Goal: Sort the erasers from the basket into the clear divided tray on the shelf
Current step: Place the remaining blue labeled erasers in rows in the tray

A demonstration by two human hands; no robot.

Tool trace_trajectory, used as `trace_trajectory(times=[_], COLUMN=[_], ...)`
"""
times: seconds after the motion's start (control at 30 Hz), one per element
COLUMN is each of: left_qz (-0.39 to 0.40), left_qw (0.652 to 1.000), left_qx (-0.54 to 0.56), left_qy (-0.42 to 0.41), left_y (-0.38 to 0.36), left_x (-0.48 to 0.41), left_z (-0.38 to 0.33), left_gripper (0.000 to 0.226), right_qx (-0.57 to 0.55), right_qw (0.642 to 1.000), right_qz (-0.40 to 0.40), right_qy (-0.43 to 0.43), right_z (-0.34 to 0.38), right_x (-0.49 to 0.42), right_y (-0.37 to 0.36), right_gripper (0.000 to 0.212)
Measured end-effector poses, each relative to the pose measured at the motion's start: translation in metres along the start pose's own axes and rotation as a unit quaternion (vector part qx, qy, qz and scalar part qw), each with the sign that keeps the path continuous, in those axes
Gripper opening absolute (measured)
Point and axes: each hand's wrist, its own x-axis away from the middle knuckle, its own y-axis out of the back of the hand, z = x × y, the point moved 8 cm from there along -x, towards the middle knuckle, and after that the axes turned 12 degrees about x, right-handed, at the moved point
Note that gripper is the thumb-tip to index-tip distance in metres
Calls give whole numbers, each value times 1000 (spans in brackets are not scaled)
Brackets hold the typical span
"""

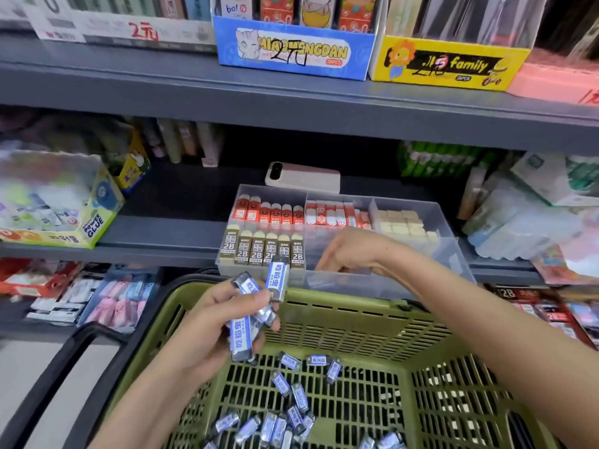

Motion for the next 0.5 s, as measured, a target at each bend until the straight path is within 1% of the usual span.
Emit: trace_trajectory(times=[0.07, 0.17, 0.23, 0.3, 0.33, 0.4, 0.5], left_qz=[-7, -15, -18, -14, -13, -13, -15], left_qw=[1000, 1000, 1000, 1000, 1000, 999, 999], left_qx=[10, 2, -11, -21, -24, -35, -46], left_qy=[1, 8, 11, 10, 8, 4, -8], left_y=[0, -2, -3, -4, -5, -6, -10], left_x=[-1, -1, 0, 0, 0, 0, 0], left_z=[2, 4, 5, 3, 3, 1, -1], left_gripper=[28, 29, 30, 25, 23, 20, 9], right_qx=[5, -8, -50, -109, -136, -153, -203], right_qw=[1000, 1000, 996, 983, 977, 973, 966], right_qz=[-3, -9, -61, -124, -129, -105, -80], right_qy=[9, 24, 45, 80, 102, 137, 139], right_z=[-1, -1, 7, 17, 24, 40, 49], right_x=[-1, 1, 11, 25, 33, 48, 63], right_y=[-1, 0, 10, 22, 23, 18, 13], right_gripper=[17, 30, 31, 34, 34, 33, 33])
